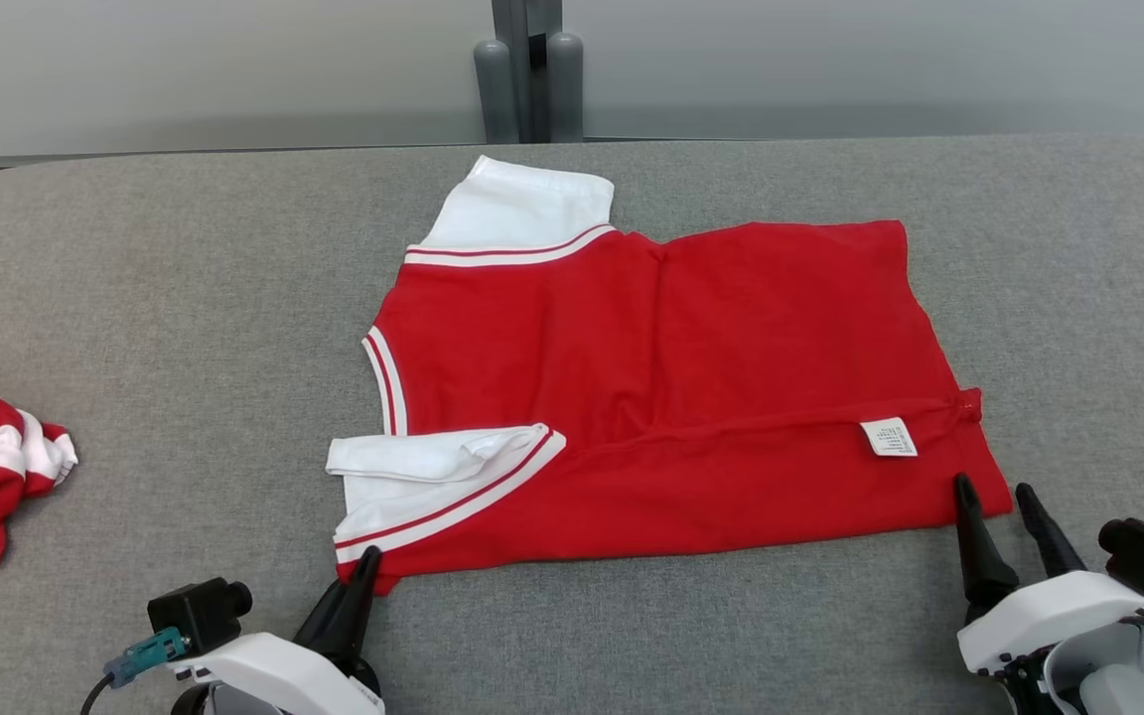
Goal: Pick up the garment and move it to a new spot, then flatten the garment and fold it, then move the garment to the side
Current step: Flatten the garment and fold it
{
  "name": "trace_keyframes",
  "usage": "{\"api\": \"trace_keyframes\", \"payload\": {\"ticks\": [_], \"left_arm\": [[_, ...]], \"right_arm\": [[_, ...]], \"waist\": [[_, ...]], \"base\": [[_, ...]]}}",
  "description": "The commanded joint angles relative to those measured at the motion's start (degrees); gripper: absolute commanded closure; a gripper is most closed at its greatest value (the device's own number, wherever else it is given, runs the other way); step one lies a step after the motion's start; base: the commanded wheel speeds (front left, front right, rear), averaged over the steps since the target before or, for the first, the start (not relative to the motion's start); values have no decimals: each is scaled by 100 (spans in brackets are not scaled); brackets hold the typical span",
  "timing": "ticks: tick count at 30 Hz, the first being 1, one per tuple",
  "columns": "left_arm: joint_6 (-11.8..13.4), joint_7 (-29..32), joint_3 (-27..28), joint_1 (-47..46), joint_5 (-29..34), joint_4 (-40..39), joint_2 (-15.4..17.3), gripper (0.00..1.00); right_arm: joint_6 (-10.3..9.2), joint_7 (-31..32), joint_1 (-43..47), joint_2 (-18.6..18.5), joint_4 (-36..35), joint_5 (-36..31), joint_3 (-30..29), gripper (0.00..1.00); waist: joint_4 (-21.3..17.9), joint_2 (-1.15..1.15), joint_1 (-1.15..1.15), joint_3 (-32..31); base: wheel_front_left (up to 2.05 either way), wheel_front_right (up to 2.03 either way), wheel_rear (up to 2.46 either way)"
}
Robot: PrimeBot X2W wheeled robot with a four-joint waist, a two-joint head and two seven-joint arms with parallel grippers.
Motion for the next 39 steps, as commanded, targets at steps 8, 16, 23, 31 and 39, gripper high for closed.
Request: {"api": "trace_keyframes", "payload": {"ticks": [8,16,23,31,39], "left_arm": [[-101,-116,-95,53,107,-134,235,100],[-148,-204,-111,304,46,-318,386,100],[42,-114,-174,722,131,-650,585,100],[461,71,-193,1392,36,-1262,642,100],[715,339,-239,1786,-79,-1536,679,100]], "right_arm": [[-2,-25,-218,-219,486,410,454,100],[-3,-36,44,-493,219,640,476,100],[-5,-33,594,-740,-118,720,402,100],[-15,20,1299,-970,-363,883,323,100],[-15,414,1804,-956,-604,1014,194,100]], "waist": [[92,0,0,-41],[10,0,0,-220],[-47,0,0,-416],[-56,0,0,-585],[14,0,0,-715]], "base": [[0,0,0],[0,0,0],[0,0,0],[0,0,0],[0,0,0]]}}
